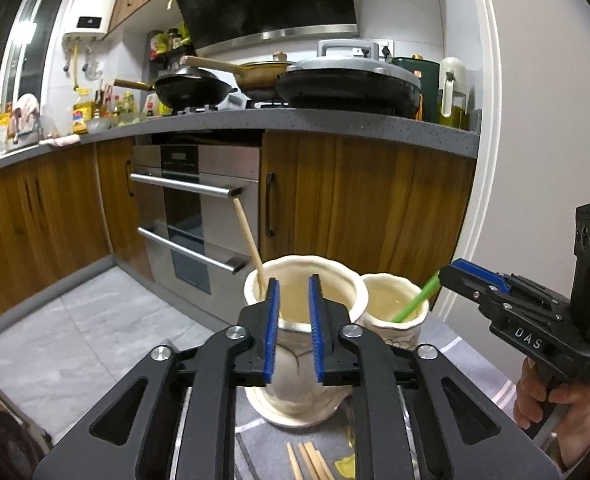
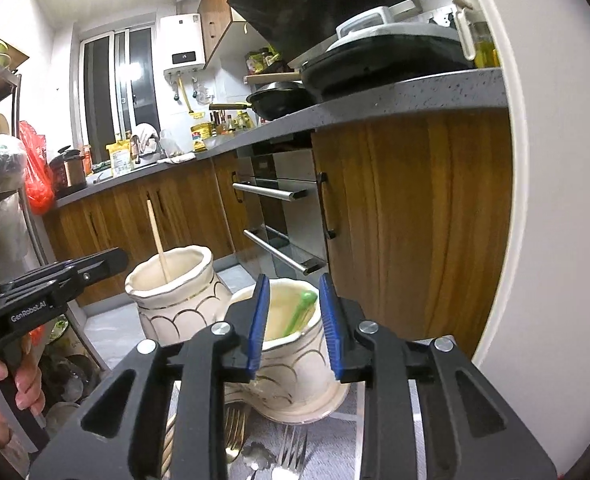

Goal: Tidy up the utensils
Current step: 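Open both tools and pull them back from the holder toward the table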

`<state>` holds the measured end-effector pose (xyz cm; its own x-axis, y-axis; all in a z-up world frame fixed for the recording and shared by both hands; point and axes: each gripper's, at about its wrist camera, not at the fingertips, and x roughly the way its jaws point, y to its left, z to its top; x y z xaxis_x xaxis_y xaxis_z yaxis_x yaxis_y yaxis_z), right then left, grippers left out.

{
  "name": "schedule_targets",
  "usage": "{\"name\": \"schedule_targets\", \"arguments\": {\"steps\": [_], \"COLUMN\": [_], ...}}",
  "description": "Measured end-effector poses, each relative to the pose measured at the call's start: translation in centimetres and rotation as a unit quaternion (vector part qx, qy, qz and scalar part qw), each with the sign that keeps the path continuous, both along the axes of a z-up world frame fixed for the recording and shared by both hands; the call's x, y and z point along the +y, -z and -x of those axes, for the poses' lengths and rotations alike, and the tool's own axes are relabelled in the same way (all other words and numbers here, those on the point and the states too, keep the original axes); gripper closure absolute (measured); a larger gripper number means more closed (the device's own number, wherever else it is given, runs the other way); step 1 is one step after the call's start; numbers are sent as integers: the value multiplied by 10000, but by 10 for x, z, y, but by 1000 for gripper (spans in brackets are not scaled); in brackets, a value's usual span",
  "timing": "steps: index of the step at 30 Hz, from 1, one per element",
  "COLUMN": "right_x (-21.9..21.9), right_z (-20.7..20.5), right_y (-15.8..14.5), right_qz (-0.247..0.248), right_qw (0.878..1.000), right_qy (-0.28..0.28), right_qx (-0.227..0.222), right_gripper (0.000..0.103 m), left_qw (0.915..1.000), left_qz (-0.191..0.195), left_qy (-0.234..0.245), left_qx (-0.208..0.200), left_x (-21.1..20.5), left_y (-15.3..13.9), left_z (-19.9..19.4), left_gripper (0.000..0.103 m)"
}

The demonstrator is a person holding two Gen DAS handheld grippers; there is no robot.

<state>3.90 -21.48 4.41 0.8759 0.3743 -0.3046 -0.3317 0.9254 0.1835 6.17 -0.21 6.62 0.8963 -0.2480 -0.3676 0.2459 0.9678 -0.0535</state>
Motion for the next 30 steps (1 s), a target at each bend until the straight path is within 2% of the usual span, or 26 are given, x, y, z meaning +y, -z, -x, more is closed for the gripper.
{"name": "schedule_targets", "arguments": {"steps": [5,6,8,10,11,13,16,20,25,30], "right_x": [-6,-7,-10,-12,-13,-15,-18,-18,-20,-21], "right_z": [21,24,31,38,42,50,59,67,67,68], "right_y": [-8,-9,-11,-12,-13,-14,-14,-10,0,11], "right_qz": [118,138,179,217,233,250,308,440,506,545], "right_qw": [9999,9999,9998,9997,9996,9995,9993,9989,9986,9980], "right_qy": [-20,-42,-81,-97,-108,-116,-73,-72,-92,-51], "right_qx": [-64,-57,-35,-60,-85,-131,-187,-155,78,324], "right_gripper": [54,51,36,26,19,12,6,6,6,6], "left_qw": [10000,10000,9999,9995,9993,9986,9981,9978,9968,9964], "left_qz": [-53,-52,-56,-89,-96,-92,-43,-4,-147,-97], "left_qy": [-51,-64,-102,-234,-284,-421,-550,-611,-763,-838], "left_qx": [-27,-28,-51,-174,-223,-302,-259,-254,-177,-60], "left_x": [4,5,6,7,8,10,15,20,23,26], "left_y": [-2,-2,-2,-2,-3,-2,0,4,9,16], "left_z": [20,25,34,45,50,58,63,71,76,80], "left_gripper": [62,54,41,19,15,8,6,6,5,5]}}
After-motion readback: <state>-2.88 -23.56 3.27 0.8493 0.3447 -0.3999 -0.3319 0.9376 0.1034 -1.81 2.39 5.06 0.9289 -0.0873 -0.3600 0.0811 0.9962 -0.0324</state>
